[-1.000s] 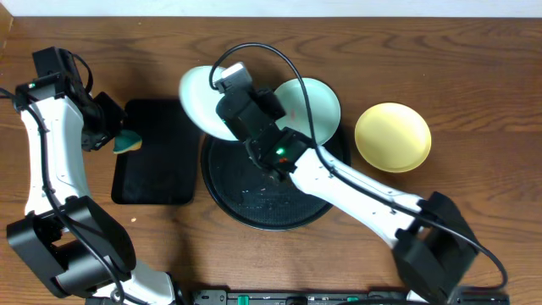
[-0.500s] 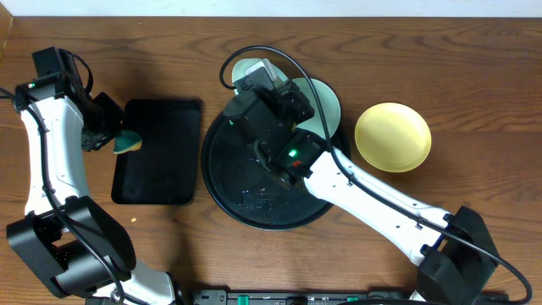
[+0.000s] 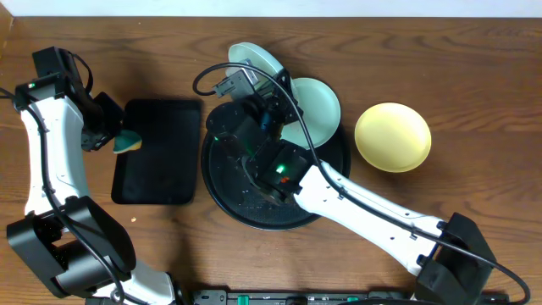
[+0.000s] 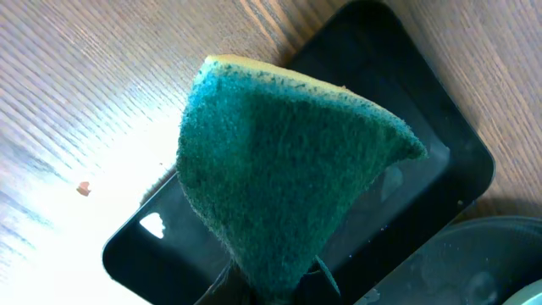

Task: Clean dirty plates on tray and stack at the side
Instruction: 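Lift the light-blue plate with the right gripper and stack it on yellow plate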

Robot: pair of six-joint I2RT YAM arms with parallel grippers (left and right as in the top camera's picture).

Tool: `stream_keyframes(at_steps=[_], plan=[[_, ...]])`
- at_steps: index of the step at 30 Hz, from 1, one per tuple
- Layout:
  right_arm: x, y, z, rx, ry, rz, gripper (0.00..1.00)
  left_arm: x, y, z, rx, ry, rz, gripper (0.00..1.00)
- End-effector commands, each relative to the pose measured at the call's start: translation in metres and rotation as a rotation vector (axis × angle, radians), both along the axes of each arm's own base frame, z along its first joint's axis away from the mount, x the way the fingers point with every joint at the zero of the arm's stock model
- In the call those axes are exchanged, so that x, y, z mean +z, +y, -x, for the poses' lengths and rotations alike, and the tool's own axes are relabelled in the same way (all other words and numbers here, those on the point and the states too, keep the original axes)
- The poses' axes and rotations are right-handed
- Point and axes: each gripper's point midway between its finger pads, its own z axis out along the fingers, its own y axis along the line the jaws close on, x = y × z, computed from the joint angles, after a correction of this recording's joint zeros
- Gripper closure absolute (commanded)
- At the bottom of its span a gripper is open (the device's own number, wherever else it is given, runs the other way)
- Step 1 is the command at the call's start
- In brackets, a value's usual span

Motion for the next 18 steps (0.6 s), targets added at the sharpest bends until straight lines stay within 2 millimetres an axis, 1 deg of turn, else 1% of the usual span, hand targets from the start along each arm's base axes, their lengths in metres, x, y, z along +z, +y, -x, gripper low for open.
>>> stream_keyframes(at_steps=[1,3,5,6,8,11,14,17,18], plan=[[0.007,-0.011,0.006,-0.055,-0.022,-0.049,0.99,0.024,0.000,-0.003,-0.018,-0.058,-0.038,0.93],[-0.007,-0.011,0.006,-0.027,0.033,-0.062,0.99,0.033,-0.002,-0.003,-0.025,-0.077,-0.063,0.93],[-0.023,-0.012,0.005,0.001,0.100,-0.112,0.99,0.046,-0.005,-0.001,-0.038,-0.096,-0.112,0.93],[-0.030,-0.013,0.006,0.017,0.139,-0.154,0.99,0.053,-0.009,0.000,-0.048,-0.108,-0.135,0.93],[-0.037,-0.017,0.008,0.039,0.202,-0.260,0.99,0.065,-0.020,0.000,-0.079,-0.132,-0.164,0.93],[-0.037,-0.025,0.009,0.088,0.312,-0.451,0.99,0.076,-0.045,-0.002,-0.142,-0.163,-0.170,0.93],[-0.028,-0.039,0.010,0.153,0.416,-0.594,0.99,0.077,-0.072,-0.006,-0.215,-0.172,-0.165,0.93],[-0.020,-0.067,0.011,0.192,0.520,-0.734,0.99,0.074,-0.099,-0.010,-0.291,-0.169,-0.156,0.93],[-0.019,-0.079,0.011,0.191,0.551,-0.778,0.99,0.074,-0.106,-0.011,-0.311,-0.170,-0.154,0.92]])
